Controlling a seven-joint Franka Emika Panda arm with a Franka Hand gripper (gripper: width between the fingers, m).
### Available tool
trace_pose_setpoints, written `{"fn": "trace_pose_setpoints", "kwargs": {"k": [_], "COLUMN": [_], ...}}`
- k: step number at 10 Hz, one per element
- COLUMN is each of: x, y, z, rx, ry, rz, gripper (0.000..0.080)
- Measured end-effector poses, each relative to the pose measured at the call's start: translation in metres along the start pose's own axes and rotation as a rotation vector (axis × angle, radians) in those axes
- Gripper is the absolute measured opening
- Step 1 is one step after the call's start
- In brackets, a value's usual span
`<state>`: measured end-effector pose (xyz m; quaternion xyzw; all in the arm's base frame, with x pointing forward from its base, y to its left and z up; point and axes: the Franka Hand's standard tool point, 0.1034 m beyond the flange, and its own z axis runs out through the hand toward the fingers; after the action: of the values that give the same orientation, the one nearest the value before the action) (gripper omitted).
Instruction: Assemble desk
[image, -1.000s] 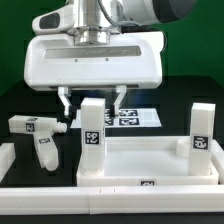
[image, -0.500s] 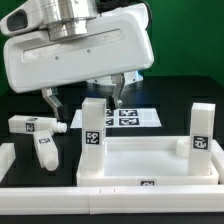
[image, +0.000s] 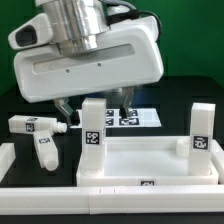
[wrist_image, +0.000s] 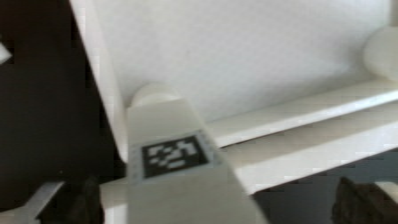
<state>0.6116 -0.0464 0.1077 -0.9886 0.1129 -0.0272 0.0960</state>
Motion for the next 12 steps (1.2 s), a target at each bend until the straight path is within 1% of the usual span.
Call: {"fn": "trace_pose_setpoints", "kwargs": {"k": [1,2,3,4,7,9,10,11,12], "x": [0.000,0.000,0.000,0.000,0.001,0.001,0.003,0.007,0.009], "y": [0.000,0.000,0.000,0.003,0.001,-0.007,-0.010,-0.009,-0.007], "z": [0.000,0.001,0.001,0.001,0.003,0.005,0.006,0.008,0.007], "rx": [0.000,0.001,0.003,0.001,0.004,0.005,0.026,0.068,0.068], "ry": [0.000,-0.001,-0.001,0.000,0.005,0.003,-0.004,-0.020,-0.015], "rz": [0.015,0.076,0.148,0.213,0.476,0.803,0.984,1.197,1.164], "gripper": [0.0560,0.0425,0.0425,0.0292,0.0289,0.0288,0.0288,0.0288,0.0288]}}
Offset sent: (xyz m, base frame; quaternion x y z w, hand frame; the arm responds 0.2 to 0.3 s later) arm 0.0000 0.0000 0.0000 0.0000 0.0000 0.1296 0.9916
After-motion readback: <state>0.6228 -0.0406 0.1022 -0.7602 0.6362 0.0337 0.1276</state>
